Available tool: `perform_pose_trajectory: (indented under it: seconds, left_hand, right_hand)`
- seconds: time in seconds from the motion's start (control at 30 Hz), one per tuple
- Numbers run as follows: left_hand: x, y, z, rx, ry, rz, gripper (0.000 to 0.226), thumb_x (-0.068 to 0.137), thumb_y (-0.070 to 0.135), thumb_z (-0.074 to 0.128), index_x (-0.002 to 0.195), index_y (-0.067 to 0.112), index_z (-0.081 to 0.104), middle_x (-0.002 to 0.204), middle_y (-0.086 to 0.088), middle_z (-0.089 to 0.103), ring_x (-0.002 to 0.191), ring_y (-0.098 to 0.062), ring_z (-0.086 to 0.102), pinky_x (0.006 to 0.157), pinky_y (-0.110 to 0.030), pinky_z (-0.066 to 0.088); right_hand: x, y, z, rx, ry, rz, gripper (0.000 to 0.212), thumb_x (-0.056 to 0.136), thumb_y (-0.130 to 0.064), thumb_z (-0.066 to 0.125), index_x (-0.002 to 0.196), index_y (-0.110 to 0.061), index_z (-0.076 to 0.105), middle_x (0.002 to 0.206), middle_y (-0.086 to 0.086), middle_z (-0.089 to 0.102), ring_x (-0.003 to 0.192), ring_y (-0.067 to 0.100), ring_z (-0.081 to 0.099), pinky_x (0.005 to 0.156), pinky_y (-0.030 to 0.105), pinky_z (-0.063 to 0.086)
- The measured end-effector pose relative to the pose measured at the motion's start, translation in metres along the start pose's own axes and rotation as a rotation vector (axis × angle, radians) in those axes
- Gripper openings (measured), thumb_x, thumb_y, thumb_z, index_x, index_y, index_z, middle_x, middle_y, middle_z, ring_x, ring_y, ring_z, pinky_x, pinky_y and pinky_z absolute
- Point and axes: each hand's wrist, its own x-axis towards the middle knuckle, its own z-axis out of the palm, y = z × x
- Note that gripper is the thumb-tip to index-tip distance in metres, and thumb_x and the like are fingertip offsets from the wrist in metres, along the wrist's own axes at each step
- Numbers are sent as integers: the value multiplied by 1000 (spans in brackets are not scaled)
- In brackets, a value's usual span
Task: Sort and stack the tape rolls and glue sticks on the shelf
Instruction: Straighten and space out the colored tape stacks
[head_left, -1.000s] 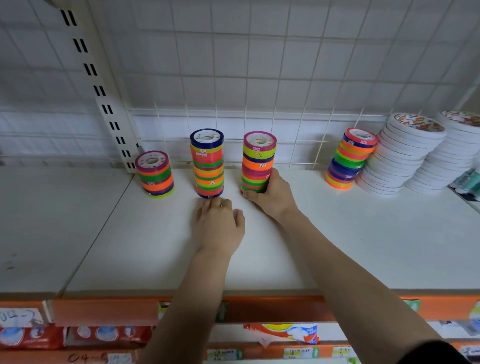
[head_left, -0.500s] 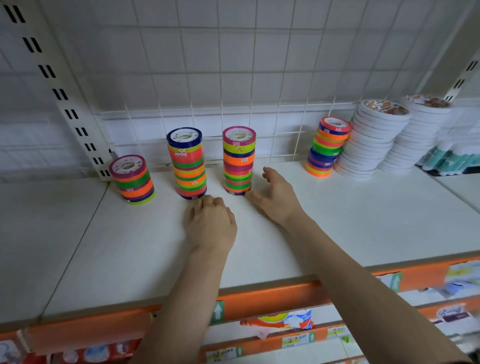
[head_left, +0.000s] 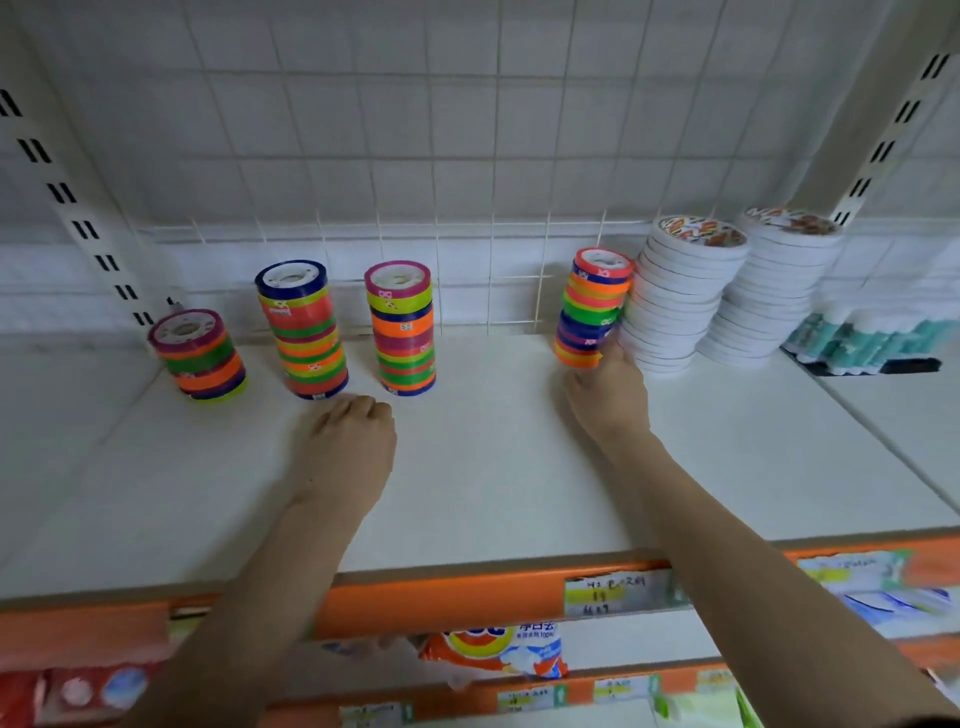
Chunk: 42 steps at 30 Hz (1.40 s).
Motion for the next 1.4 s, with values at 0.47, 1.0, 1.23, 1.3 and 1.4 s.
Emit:
perform_pose_trajectory:
  seconds: [0.47, 1.0, 1.23, 1.3, 1.4]
  left_hand:
    - [-1, 33, -8, -229, 0, -99, 31, 97, 25, 42, 114, 6, 59, 114, -9, 61, 110, -25, 52, 93, -33, 41]
    - [29, 105, 4, -416, 27, -242, 36, 98, 28, 40, 123, 6, 55, 127, -6, 53, 117, -21, 48, 100, -29, 35]
    - [29, 105, 2, -424, 51, -250, 36, 96, 23, 42, 126, 6, 54, 129, -5, 54, 120, -20, 47, 101, -26, 32]
    - [29, 105, 2, -429, 44, -260, 37, 96, 23, 42, 126, 7, 54, 129, -4, 54, 120, -19, 47, 101, -27, 33]
    - [28, 105, 1, -425, 28, -261, 37, 97, 24, 40, 128, 7, 53, 131, -4, 53, 121, -19, 46, 102, -27, 32]
  right_hand:
    - [28, -2, 9, 377, 60, 131, 65, 81, -19, 70, 130, 4, 33, 132, 20, 46, 121, 33, 45, 93, 36, 38]
    - [31, 7, 12, 259, 43, 50, 53, 84, -16, 64, 123, 3, 33, 125, 21, 51, 114, 36, 51, 86, 38, 43]
    - [28, 11, 9, 243, 25, 15, 53, 83, -15, 64, 123, 2, 34, 126, 19, 50, 115, 35, 49, 88, 39, 41]
    - [24, 13, 6, 236, 7, 3, 54, 83, -16, 64, 124, 1, 34, 127, 18, 50, 116, 34, 48, 88, 39, 41]
    - [14, 20, 0, 242, -23, -18, 52, 83, -19, 65, 122, -1, 36, 123, 16, 53, 111, 33, 52, 85, 38, 42]
